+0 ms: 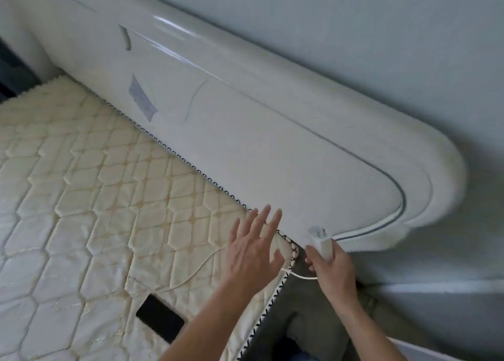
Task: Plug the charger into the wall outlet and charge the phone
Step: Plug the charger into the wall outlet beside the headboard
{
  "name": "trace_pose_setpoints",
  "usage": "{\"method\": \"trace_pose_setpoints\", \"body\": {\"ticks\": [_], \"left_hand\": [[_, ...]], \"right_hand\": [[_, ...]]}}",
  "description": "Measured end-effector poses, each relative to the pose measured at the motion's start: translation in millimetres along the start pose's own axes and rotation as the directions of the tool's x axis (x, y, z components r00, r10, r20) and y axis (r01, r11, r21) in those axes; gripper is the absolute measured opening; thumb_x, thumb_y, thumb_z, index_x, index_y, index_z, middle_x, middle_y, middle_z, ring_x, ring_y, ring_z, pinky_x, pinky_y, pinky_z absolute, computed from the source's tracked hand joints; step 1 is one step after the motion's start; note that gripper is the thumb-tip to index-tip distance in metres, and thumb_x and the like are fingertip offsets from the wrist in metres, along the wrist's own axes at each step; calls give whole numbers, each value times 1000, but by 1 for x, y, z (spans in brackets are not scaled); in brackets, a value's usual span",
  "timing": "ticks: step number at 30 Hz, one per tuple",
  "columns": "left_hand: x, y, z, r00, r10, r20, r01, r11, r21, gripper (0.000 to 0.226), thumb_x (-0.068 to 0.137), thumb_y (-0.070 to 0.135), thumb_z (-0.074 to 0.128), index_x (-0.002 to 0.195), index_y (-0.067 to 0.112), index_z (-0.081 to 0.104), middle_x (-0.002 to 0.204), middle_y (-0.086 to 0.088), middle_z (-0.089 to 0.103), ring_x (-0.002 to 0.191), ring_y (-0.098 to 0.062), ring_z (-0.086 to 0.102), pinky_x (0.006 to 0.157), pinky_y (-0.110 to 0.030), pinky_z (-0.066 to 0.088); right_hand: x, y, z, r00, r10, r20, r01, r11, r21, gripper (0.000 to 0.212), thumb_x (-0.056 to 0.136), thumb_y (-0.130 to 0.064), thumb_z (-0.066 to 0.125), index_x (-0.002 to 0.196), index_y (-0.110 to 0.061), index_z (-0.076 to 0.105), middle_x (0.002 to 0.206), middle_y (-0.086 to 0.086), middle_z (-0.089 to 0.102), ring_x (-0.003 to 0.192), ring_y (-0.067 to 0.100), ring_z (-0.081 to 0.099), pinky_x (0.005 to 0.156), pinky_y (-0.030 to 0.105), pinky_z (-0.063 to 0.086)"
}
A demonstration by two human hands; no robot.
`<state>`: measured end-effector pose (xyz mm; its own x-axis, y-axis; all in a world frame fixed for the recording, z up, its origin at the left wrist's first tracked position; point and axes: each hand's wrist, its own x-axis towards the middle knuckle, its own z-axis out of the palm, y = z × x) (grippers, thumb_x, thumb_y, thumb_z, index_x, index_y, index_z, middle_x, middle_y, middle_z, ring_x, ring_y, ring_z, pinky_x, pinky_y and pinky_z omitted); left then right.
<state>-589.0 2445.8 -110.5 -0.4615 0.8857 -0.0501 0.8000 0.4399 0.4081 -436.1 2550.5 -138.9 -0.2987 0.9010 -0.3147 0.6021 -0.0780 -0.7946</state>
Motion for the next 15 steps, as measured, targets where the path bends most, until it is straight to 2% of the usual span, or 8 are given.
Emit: {"method": "trace_pose_setpoints", "body": {"ticks": [4,7,9,12,15], "left_hand": [[37,57,7,972,234,14,-234,972,13,80,81,44,53,153,34,19,162,5,22,149,-21,21,117,-53,25],[52,94,23,904,428,21,-428,902,46,81,79,40,57,153,32,23,164,2,16,150,-21,16,117,-54,23],[60,117,34,845,535,14,-534,842,76,82,79,36,60,153,31,24,165,-1,11,151,-22,10,118,-55,21],[70,145,48,792,610,-3,-604,785,135,88,78,33,66,154,27,22,165,-4,6,152,-23,4,119,-55,18],[80,158,65,778,628,14,-613,754,234,96,77,37,69,156,25,15,165,-4,3,152,-23,2,120,-56,15]], "right_hand": [[-1,37,-49,962,198,-186,-153,961,230,4,87,-21,69,85,-17,68,61,-1,72,51,12,65,61,38,56],[-5,63,-73,911,299,-282,-192,916,352,6,88,-16,68,86,-21,65,64,4,72,52,16,63,58,35,54],[-5,82,-84,873,369,-318,-214,877,431,3,89,-14,67,89,-16,65,67,7,71,55,17,63,60,37,56],[3,110,-96,827,448,-340,-249,834,493,7,89,-16,66,83,-19,65,68,5,71,58,16,66,66,39,59],[21,137,-101,794,502,-341,-262,790,554,12,89,-16,65,79,-21,64,68,5,71,58,14,65,64,38,58]]}}
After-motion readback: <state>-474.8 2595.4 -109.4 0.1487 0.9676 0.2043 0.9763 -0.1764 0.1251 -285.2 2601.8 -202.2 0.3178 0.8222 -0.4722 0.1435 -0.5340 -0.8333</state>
